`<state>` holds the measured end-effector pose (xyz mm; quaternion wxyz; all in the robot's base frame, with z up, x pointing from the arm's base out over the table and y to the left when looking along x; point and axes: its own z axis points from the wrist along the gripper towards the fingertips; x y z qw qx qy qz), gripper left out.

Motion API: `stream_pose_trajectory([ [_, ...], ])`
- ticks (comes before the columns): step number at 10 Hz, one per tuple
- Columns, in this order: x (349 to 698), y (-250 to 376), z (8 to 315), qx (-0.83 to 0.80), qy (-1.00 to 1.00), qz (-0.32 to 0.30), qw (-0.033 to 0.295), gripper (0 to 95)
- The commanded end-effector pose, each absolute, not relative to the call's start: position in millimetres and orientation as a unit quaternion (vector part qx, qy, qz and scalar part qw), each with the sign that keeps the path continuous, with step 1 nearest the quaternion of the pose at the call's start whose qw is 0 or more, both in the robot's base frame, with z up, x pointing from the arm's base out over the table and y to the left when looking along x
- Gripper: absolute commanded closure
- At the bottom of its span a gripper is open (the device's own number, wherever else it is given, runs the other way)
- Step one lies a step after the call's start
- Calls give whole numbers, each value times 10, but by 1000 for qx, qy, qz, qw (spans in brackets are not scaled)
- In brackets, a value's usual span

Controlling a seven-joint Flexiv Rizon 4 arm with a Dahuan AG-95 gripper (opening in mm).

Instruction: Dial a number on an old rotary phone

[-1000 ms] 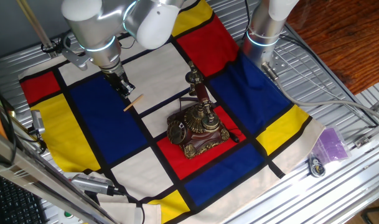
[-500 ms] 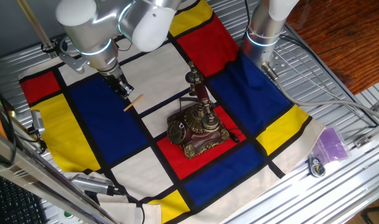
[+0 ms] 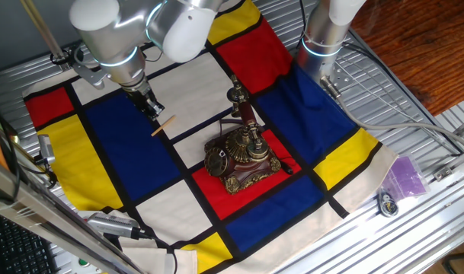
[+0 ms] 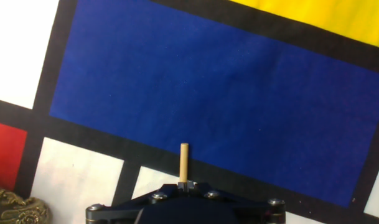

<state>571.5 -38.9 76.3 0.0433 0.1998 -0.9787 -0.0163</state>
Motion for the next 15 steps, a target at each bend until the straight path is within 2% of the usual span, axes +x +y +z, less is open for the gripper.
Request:
stream_pose_trajectory([
  [1, 5723, -396, 725, 208, -977, -16, 39, 760],
  [8, 5772, -447, 295, 215, -976, -16, 33, 760],
  [15, 5778, -344, 196, 215, -976, -16, 30, 760],
])
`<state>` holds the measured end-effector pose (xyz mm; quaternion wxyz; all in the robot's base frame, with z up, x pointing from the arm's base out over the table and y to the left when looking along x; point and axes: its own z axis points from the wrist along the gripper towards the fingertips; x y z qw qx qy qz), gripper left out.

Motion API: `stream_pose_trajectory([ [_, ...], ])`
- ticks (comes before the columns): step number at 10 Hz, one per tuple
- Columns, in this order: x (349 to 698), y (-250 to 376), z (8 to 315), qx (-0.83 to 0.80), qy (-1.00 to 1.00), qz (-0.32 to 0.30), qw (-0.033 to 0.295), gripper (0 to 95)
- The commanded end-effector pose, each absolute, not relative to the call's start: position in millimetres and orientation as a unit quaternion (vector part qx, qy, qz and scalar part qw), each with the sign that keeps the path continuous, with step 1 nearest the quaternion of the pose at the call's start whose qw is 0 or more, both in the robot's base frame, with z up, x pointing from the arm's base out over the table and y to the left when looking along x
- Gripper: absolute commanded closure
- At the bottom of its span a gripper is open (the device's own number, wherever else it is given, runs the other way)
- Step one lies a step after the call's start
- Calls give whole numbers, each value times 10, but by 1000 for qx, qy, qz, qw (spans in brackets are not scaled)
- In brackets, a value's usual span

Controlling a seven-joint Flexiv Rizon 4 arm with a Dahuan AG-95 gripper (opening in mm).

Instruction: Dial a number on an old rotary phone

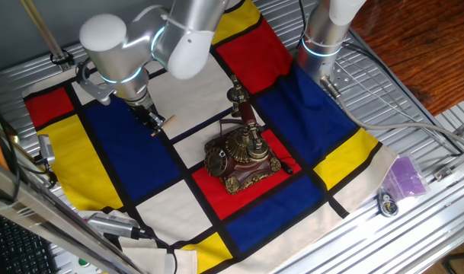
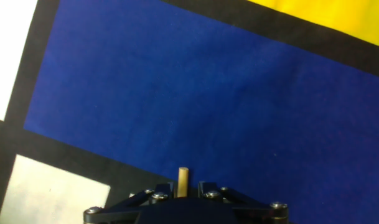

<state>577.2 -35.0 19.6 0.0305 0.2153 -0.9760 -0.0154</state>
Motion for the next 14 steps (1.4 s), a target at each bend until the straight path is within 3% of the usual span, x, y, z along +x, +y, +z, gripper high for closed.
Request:
stream_pose_trajectory([
  [1, 5764, -345, 189, 215, -976, -16, 28, 760],
  [14, 5785, -321, 112, 215, -976, -12, 42, 760],
])
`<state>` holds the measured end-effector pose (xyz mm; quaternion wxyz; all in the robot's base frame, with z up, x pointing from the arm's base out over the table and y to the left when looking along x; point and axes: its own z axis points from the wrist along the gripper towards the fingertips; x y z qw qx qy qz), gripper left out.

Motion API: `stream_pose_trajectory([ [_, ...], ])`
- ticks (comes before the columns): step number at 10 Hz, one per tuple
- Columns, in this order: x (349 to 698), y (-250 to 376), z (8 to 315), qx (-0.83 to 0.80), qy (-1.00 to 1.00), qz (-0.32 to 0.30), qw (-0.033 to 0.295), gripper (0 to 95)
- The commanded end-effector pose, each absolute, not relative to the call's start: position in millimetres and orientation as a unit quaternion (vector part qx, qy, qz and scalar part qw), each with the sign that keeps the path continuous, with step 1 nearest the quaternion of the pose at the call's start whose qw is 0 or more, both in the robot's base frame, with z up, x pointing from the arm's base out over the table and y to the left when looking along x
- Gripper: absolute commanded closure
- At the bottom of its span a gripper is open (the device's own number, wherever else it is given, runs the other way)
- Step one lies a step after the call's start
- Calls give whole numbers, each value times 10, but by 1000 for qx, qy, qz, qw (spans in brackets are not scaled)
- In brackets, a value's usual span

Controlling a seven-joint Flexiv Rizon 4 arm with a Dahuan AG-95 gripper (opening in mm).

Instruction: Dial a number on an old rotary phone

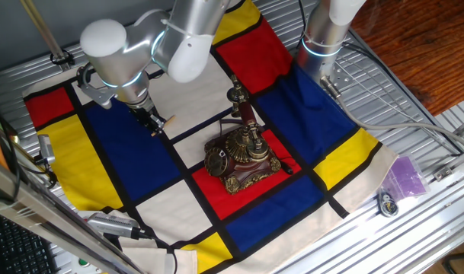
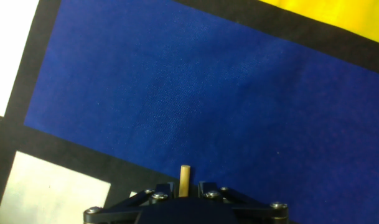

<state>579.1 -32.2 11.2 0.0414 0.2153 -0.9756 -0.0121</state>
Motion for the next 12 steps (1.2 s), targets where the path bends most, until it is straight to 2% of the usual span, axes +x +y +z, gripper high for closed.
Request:
stream_pose_trajectory([
  [1, 5786, -318, 110, 216, -975, -11, 44, 760],
  [8, 5796, -282, 95, 213, -975, -13, 53, 760],
  [12, 5815, -275, 94, 214, -974, -10, 69, 760],
])
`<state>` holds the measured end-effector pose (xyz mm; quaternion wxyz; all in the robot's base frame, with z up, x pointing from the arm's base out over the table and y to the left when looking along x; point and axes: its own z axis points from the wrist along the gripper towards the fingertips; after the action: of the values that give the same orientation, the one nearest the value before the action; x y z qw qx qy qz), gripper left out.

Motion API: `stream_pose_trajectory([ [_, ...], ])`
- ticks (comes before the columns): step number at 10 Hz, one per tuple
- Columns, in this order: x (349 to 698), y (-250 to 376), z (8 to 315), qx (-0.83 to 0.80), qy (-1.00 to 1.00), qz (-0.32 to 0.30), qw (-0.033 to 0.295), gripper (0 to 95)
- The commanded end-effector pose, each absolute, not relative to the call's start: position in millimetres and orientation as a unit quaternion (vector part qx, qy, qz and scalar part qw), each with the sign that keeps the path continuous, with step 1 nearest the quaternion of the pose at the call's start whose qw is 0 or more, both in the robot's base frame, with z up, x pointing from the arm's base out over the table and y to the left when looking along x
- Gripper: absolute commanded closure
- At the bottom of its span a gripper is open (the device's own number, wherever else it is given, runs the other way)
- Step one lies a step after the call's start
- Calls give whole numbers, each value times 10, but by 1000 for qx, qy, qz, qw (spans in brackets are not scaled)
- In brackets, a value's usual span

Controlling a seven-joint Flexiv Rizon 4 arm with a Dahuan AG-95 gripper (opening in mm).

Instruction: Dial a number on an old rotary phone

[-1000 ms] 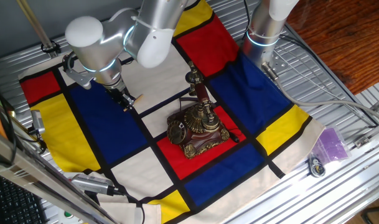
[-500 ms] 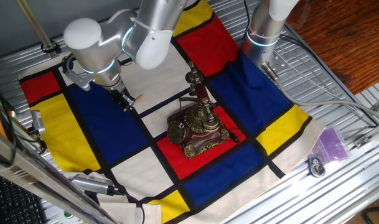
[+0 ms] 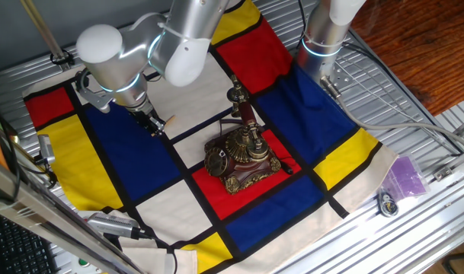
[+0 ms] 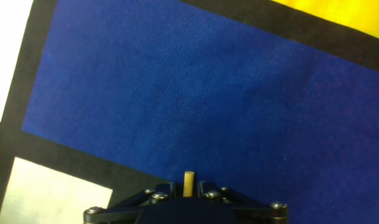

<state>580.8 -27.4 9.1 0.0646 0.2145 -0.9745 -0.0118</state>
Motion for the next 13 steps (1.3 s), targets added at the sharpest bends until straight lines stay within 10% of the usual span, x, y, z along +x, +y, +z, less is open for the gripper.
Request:
stream_pose_trajectory([
  [1, 5822, -274, 97, 214, -974, -11, 72, 760],
  [13, 5865, -274, 85, 213, -974, -7, 81, 950],
])
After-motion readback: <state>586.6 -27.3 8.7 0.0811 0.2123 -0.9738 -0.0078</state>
